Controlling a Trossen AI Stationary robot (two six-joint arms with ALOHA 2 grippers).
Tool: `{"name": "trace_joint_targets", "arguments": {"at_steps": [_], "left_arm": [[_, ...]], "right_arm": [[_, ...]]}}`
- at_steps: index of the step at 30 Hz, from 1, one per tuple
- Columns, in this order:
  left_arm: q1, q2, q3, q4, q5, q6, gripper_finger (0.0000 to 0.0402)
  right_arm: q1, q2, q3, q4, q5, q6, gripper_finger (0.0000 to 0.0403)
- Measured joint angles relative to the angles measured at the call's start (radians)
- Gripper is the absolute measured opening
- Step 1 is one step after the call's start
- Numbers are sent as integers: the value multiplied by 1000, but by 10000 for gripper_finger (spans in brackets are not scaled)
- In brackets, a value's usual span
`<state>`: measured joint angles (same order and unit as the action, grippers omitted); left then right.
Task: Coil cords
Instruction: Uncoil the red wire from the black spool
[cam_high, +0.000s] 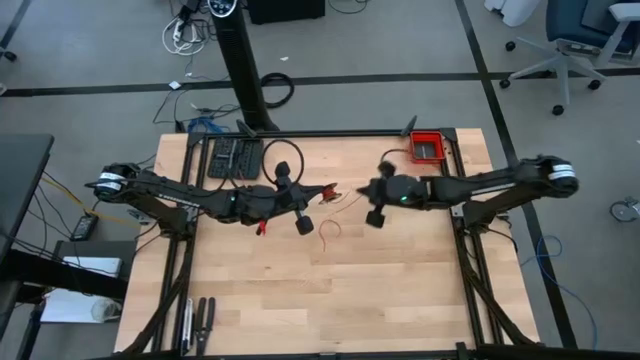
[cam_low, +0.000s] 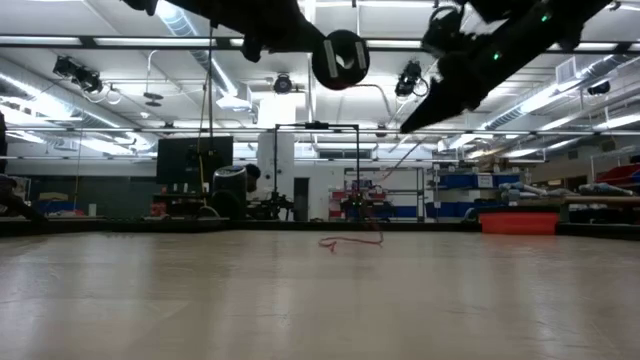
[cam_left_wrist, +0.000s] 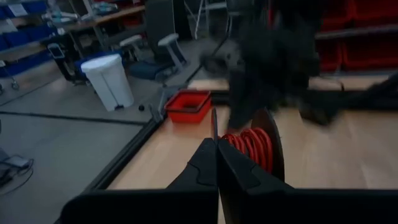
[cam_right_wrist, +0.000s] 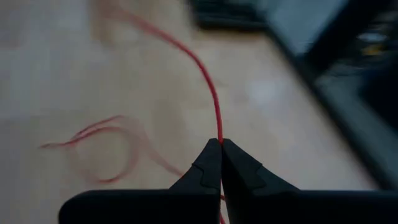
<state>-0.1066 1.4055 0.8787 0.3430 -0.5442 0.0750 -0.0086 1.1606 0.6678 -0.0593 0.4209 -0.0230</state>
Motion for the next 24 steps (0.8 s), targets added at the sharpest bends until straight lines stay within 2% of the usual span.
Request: {"name": "trace_joint_targets", "arguments": {"at_steps": [3,8,10,15,18,24], "left_arm": [[2,0,0,-31,-1,0,0],[19,0,0,-65,-4,-11,0],[28,0,0,-81,-3,-32,0],[41,0,0,-119,14,-49,0],[47,0,0,-133,-9,-54,0],[53,0,0,-126,-142,-91,0]], "right_arm": [[10,-121,0,-24,78,-1,0],[78,-270,0,33,108,-31,0],[117,-296,0,80,129,-48,0],[233,-294,0,196,262,-165,0],[287,-268,0,319,206,-242,0],[343,-175,0,492,52,-296,0]]}}
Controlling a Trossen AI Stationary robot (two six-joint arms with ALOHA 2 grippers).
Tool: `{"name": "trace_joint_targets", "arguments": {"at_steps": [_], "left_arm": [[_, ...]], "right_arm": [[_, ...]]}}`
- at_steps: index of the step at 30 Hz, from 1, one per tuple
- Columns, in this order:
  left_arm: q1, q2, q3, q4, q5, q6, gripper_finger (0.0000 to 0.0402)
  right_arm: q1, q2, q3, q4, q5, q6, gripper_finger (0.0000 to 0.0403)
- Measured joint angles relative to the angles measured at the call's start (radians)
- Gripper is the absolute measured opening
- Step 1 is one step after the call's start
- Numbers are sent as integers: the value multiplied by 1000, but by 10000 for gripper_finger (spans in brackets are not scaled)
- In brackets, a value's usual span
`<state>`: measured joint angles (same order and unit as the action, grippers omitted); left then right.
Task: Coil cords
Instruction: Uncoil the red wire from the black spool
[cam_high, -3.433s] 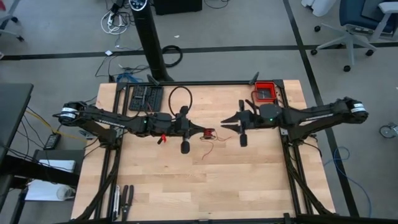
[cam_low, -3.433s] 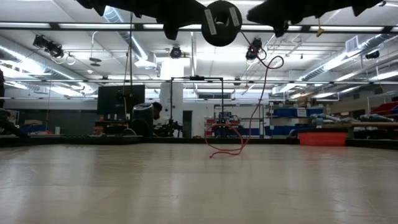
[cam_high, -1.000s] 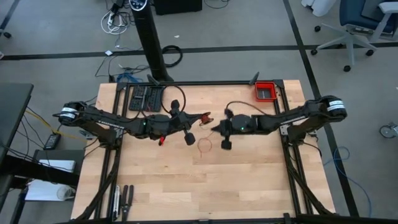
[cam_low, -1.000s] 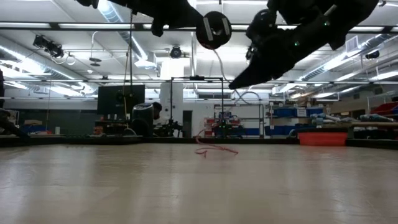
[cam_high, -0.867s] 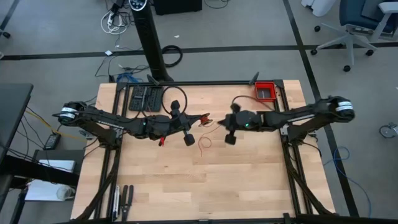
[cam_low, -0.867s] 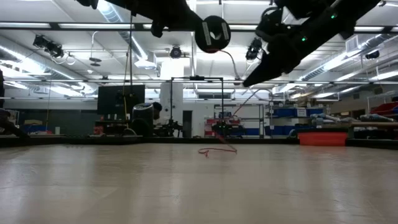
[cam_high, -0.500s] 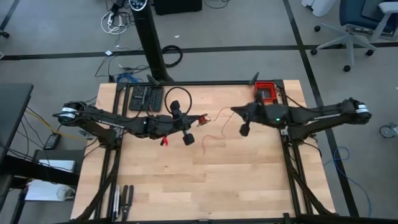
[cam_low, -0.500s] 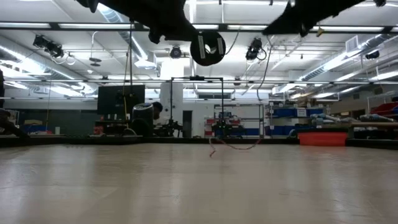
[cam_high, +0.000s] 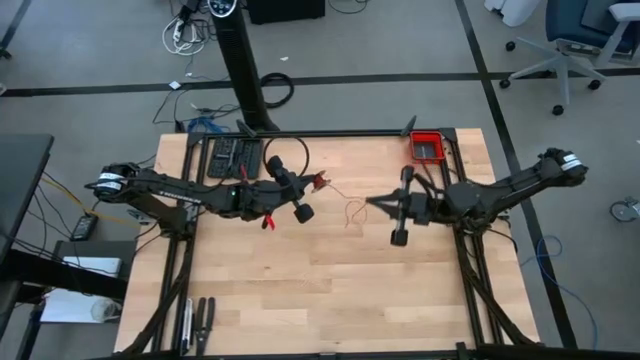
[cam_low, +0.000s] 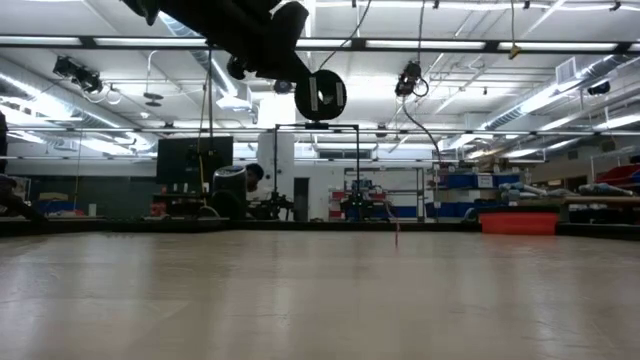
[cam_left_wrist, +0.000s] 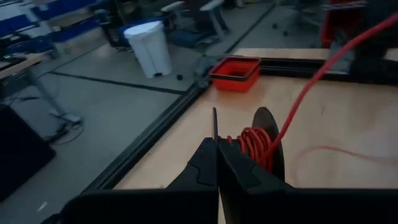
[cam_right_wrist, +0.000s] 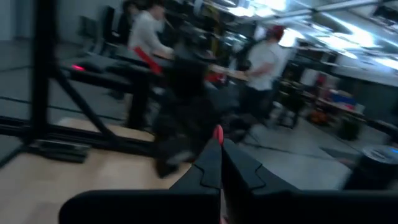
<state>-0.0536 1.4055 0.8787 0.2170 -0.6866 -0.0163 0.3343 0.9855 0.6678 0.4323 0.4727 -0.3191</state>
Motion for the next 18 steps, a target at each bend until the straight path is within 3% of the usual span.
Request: {"name": "trace_joint_targets", "arguments": {"at_steps": [3,8,18], "left_arm": [[0,0,0,31,-9,-34,0],[-8,0,0,113,-9,-44,0],[-55,0,0,257,7,27,0]], "right_arm": [[-3,77,0,57,-63,-15,0],[-21,229,0,109,-77,-31,0],[-116,476,0,120,-187,39,0]]}}
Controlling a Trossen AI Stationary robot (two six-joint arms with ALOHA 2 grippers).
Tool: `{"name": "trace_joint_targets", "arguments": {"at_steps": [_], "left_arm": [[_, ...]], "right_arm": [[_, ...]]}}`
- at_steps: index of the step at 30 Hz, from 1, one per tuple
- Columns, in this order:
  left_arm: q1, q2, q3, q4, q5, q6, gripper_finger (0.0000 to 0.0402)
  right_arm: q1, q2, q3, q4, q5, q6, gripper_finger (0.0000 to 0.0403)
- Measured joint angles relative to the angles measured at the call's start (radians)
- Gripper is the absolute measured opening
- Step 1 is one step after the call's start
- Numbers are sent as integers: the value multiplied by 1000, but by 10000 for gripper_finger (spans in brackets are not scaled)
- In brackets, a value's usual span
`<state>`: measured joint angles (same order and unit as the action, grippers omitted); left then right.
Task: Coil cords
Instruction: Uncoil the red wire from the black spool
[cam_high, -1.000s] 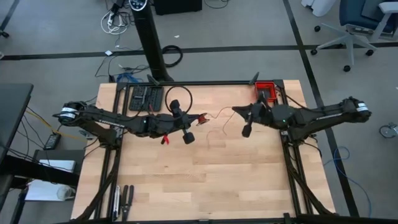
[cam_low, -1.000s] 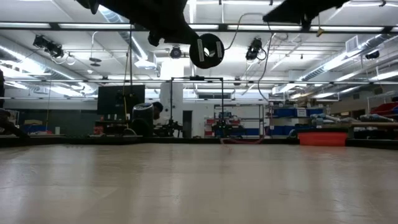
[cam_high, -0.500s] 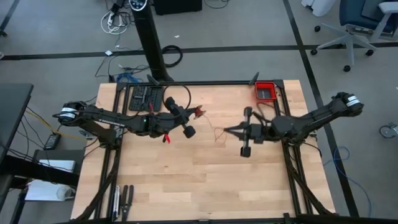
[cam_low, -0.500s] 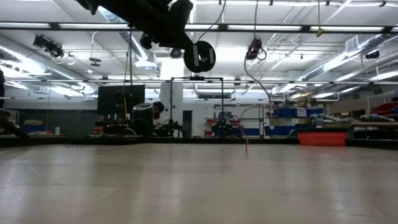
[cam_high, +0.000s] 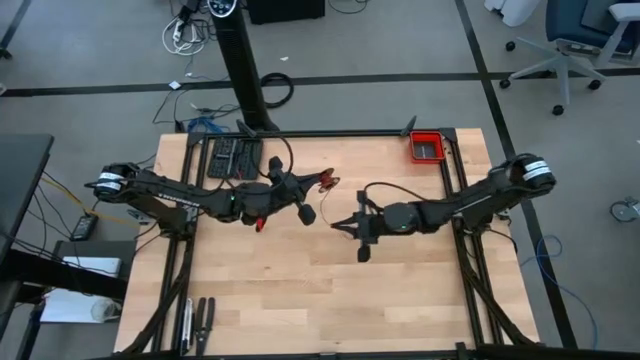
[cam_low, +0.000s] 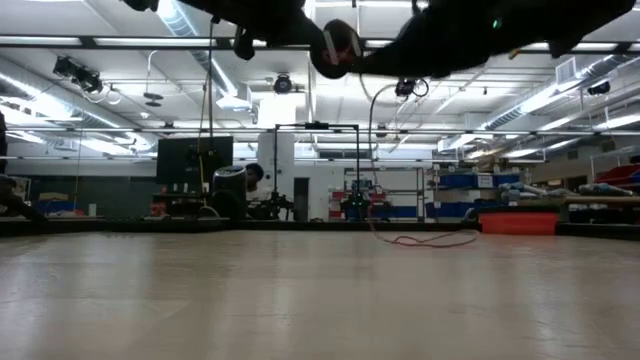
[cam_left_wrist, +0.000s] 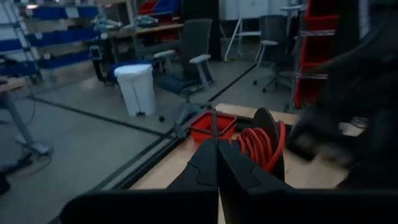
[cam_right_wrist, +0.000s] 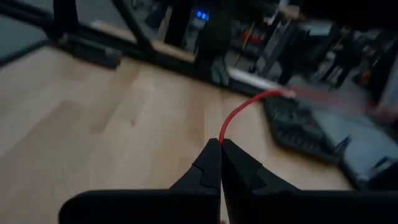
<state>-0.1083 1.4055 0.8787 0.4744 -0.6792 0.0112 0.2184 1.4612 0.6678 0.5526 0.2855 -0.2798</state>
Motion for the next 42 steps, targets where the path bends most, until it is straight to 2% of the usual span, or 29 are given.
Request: {"name": "trace_joint_targets", "arguments": {"at_steps": [7,15,20,30,37,42], "left_arm": [[-26,0,0,41,-8,67,0],[-50,0,0,72,-8,122,0],[-59,0,0,45,-9,176,0],[-56,0,0,-142,-9,215,0],[-39,0,0,-231,-10,221,0],[-23,0,0,-305,-101,194,0]], "right_arm": [[-83,75,0,-102,-54,92,0],[-193,42,0,-344,-35,223,0],[-225,-51,0,-506,111,281,0],[-186,-377,0,-735,526,355,0],[-47,-578,0,-658,704,267,0],[93,-618,0,-456,691,67,0]]}}
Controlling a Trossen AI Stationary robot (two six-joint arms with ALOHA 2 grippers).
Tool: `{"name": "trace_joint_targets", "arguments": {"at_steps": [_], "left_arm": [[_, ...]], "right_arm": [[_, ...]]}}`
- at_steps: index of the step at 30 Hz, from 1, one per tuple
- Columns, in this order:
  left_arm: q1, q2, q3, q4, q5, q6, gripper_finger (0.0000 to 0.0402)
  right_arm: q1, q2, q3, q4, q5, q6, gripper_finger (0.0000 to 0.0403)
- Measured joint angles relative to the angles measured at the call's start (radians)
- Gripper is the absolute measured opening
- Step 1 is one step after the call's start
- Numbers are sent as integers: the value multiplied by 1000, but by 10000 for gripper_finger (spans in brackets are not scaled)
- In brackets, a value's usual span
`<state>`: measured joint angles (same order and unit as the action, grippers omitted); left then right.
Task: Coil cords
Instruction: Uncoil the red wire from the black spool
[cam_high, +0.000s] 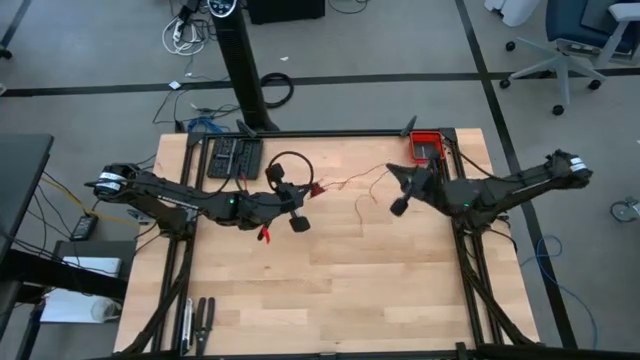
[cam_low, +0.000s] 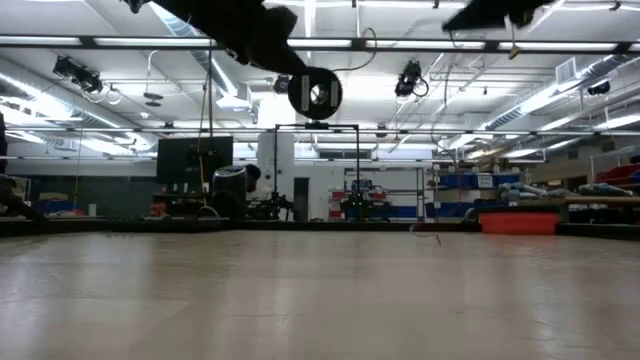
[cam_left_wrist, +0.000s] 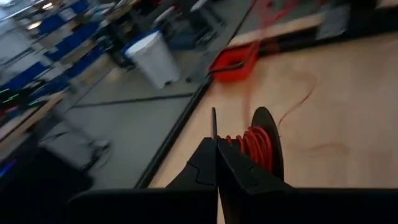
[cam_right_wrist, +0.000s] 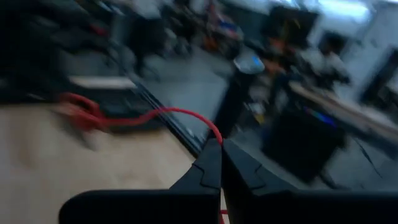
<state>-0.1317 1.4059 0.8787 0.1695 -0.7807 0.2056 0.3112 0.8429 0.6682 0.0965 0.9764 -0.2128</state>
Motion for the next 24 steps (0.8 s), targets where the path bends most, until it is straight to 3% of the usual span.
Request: {"name": "trace_joint_targets", "arguments": {"at_steps": [6,11,18,24], "left_arm": [[11,0,0,-33,-216,-52,0],[10,0,0,30,-358,-105,0],[0,0,0,252,-364,-131,0],[-21,0,0,411,-257,-133,1]], "right_arm": [[120,46,0,251,-305,-223,0],[137,120,0,309,-530,-268,0],[64,269,0,298,-727,-241,0],[-27,415,0,283,-830,-147,0]]}}
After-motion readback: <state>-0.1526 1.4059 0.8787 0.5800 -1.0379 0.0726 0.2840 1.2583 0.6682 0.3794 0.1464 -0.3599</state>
